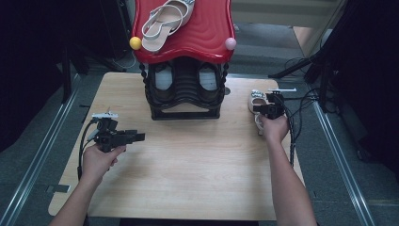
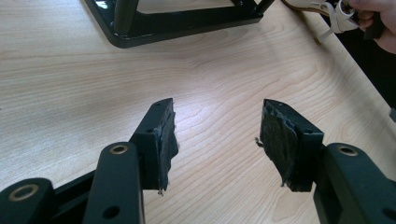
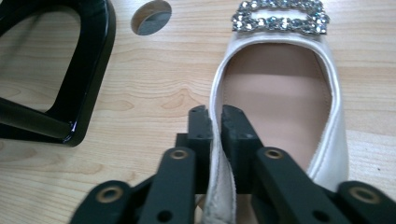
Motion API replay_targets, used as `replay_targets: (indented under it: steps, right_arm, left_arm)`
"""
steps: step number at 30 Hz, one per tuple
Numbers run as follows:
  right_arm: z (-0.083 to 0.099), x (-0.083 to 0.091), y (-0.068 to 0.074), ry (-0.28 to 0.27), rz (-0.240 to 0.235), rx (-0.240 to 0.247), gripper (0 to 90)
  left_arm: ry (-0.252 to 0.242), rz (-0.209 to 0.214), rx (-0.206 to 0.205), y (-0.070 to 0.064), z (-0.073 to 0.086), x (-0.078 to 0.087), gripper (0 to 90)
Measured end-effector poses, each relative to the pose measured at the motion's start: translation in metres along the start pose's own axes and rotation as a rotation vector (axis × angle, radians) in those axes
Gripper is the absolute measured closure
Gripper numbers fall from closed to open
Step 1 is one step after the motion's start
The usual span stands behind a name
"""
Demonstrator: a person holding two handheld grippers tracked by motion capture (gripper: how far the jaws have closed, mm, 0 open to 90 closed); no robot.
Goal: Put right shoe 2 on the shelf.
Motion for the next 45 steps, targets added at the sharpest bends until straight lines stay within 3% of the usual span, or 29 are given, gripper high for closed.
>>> replay_targets:
  steps: [14, 26, 35, 45]
  right_arm:
    - [-0.004, 0.009, -0.005, -0.027, -0.019, -0.036, 88.3]
    - [-0.012, 0.026, 0.000, -0.080, -0.104, -0.098, 88.5]
    - [-0.026, 0.031, 0.019, -0.067, -0.167, -0.096, 88.5]
    - [-0.044, 0.042, 0.041, -0.064, -0.194, -0.062, 88.5]
  left_arm:
    - [0.008, 0.001, -0.004, 0.000, 0.000, -0.002, 45.3]
    - [0.011, 0.000, -0.005, -0.001, 0.000, -0.002, 45.3]
    - [0.005, 0.004, 0.001, -0.001, 0.000, -0.002, 45.3]
    - [0.002, 0.008, 0.000, -0.001, -0.001, -0.002, 45.2]
Point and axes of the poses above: each handheld gripper's, and its own axes: x roughly backward along the jaws, z roughly out of its underside, y roughly to its left, the point moved 5 cm from there along -x, roughly forward along the jaws, and after that the axes turned 12 degrees about -z, right-handed, at the moved point
